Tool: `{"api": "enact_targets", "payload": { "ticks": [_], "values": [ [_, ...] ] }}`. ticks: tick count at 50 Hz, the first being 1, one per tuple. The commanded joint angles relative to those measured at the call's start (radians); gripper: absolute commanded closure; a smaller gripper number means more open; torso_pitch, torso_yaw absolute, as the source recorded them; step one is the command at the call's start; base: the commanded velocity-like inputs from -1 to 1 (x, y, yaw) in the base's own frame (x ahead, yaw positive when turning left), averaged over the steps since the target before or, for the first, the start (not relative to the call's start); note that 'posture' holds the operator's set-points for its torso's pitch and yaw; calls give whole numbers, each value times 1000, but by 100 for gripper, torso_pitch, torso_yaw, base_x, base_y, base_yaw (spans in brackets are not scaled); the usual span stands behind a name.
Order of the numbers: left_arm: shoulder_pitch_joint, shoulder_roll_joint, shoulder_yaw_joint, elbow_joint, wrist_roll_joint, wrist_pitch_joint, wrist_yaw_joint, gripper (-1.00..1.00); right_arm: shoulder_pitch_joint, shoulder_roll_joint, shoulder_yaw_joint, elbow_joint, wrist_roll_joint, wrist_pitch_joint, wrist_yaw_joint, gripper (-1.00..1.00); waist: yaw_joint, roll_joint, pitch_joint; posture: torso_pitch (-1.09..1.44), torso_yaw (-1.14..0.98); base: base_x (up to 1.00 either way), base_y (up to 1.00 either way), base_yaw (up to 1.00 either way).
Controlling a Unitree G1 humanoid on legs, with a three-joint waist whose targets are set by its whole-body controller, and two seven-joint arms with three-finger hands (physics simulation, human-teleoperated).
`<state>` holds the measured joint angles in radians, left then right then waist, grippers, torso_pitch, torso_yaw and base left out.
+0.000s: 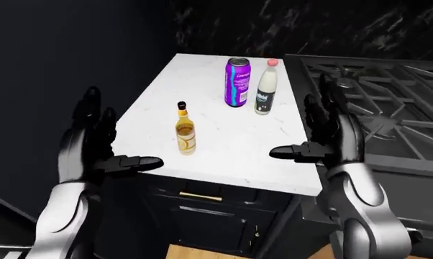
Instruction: Move the drinks to the dining counter.
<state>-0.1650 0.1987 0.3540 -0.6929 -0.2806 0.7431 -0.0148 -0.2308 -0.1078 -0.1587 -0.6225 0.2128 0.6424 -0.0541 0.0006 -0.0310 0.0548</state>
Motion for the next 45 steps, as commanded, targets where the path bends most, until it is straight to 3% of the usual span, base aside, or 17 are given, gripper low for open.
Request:
{"api": "enact_targets", "payload": {
  "ticks": [1, 3, 5, 8, 10, 11, 12, 13, 15, 18, 21, 25, 36, 45],
  "values": [
    [-24, 14, 5, -33, -4, -27, -2, -100, -16, -1, -2, -19, -2, -40, 0, -100, 1, 0, -8, 0, 0, 30, 0, 0],
    [-21, 12, 5, -32, -3, -30, -4, -100, -15, -2, -1, -10, -4, -49, 1, -100, 3, -4, -17, 0, 0, 31, 0, 0],
    [-18, 12, 15, -35, -9, -29, -6, -100, -13, -1, 2, -12, -5, -48, 0, -100, 2, 8, -27, 0, 0, 31, 0, 0],
    [-14, 15, 27, -36, -16, -31, -8, -100, -14, 0, 3, -15, -6, -45, -1, -100, -3, 36, -20, 0, 0, 22, 0, 0],
    [-10, 15, 27, -35, -18, -35, -8, -100, -14, 2, 9, -4, -11, -55, 0, -100, -7, 72, -35, 0, 0, 9, 0, 0],
    [-7, 14, 27, -32, -17, -40, -9, -100, -15, 3, 9, -13, -10, -45, -3, -100, -9, 102, -43, 0, 0, 9, 0, 0],
    [-6, 14, 28, -34, -18, -39, -9, -100, -15, 3, 9, -17, -10, -42, -4, -100, -12, 110, -56, 0, 0, 9, 0, 0],
    [-6, 15, 30, -35, -20, -38, -9, -100, -14, 3, 4, -16, -8, -45, -3, -100, -3, 89, -21, 0, 0, 0, 0, 0],
    [-2, 13, 29, -35, -21, -42, -9, -100, -18, 2, 2, -15, -6, -42, -6, -100, -3, 79, -31, 0, 0, 0, 0, 0],
    [-4, 13, 25, -38, -20, -39, -8, -100, -17, 1, -3, -15, -2, -47, -7, -100, -5, 30, -19, 0, 0, 0, 0, 0],
    [0, 11, 22, -40, -18, -41, -9, -100, -16, -3, -11, -24, 6, -46, -10, -100, 2, 35, -42, 0, 0, 0, 0, 0],
    [11, 4, 13, -46, -7, -46, -16, -100, -18, -10, -24, -37, 17, -41, -18, -100, 1, 37, -51, 0, 0, 0, 0, 0],
    [35, -28, -31, -77, 41, -43, -43, -100, -48, -48, -74, -36, 59, -22, -45, -100, 1, 34, -48, 0, 0, 0, 0, 0],
    [34, -43, -58, -80, 74, -41, -59, -100, -136, -85, -65, 35, 53, 19, -77, -100, 2, 30, -44, 0, 0, 0, 0, 0]
  ]
}}
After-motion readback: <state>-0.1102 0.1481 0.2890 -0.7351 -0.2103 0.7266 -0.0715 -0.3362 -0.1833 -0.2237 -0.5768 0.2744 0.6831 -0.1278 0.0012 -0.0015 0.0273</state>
